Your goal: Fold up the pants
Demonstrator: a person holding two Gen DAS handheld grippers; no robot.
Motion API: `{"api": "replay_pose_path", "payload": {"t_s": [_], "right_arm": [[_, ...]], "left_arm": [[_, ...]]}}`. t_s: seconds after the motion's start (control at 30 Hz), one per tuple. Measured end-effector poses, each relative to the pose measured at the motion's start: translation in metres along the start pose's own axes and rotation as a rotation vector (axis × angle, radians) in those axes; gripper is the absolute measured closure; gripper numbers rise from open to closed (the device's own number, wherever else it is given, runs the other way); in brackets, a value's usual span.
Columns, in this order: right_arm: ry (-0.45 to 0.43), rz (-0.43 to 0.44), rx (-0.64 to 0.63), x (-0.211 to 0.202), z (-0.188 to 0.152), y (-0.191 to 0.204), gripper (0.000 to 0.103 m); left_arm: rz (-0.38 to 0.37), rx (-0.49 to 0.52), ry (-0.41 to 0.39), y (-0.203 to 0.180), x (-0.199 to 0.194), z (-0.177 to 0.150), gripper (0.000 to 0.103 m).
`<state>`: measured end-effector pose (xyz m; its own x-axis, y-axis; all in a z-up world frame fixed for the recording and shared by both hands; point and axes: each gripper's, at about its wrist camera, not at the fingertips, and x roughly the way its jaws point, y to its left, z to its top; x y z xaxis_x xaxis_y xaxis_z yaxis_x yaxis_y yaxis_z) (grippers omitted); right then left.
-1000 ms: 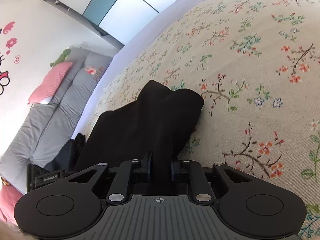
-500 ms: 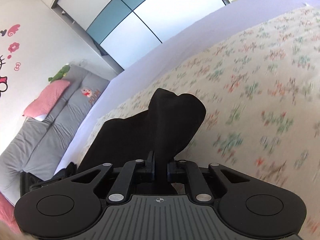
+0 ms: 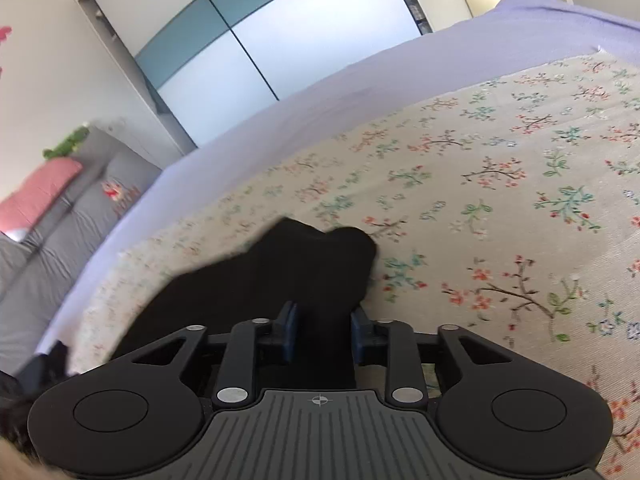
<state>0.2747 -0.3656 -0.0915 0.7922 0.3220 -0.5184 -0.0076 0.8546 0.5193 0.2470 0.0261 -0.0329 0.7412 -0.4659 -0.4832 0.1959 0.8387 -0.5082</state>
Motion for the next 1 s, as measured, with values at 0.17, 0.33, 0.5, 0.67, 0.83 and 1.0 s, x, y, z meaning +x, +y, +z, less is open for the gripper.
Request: {"api": "replay_pose_path", "payload": {"t_s": [0.17,0.33,0.5,0.67,0.83,1.0], "right_arm": [[-0.078,-0.081,-0.061,-0.023,0.000,0.005,0.051],[-0.069,-0.050,-0.108,-0.047,-0.009,0.031,0.051],[0.025,-0.070,-0.268,-0.058,-0.044,0.060,0.052],[0.113,-0.138,-0.346,-0.066,-0.076,0.064,0.051],[0.144,-0.192,-0.311,-0.103,-0.083,0.068,0.042],[0.071,-0.254,-0.364,-0.151,-0.083,0.090,0.015]], "left_arm": [[-0.019,0.039,-0.053,-0.023,-0.020,0.014,0.014],[-0.073,0.196,0.057,-0.057,-0.024,0.001,0.014],[-0.047,0.331,0.158,-0.062,-0.033,-0.025,0.014],[0.064,0.463,0.205,-0.072,-0.055,-0.039,0.007],[0.136,0.407,0.233,-0.084,-0.073,-0.042,0.000],[0.211,0.375,0.245,-0.105,-0.100,-0.052,0.000]]}}
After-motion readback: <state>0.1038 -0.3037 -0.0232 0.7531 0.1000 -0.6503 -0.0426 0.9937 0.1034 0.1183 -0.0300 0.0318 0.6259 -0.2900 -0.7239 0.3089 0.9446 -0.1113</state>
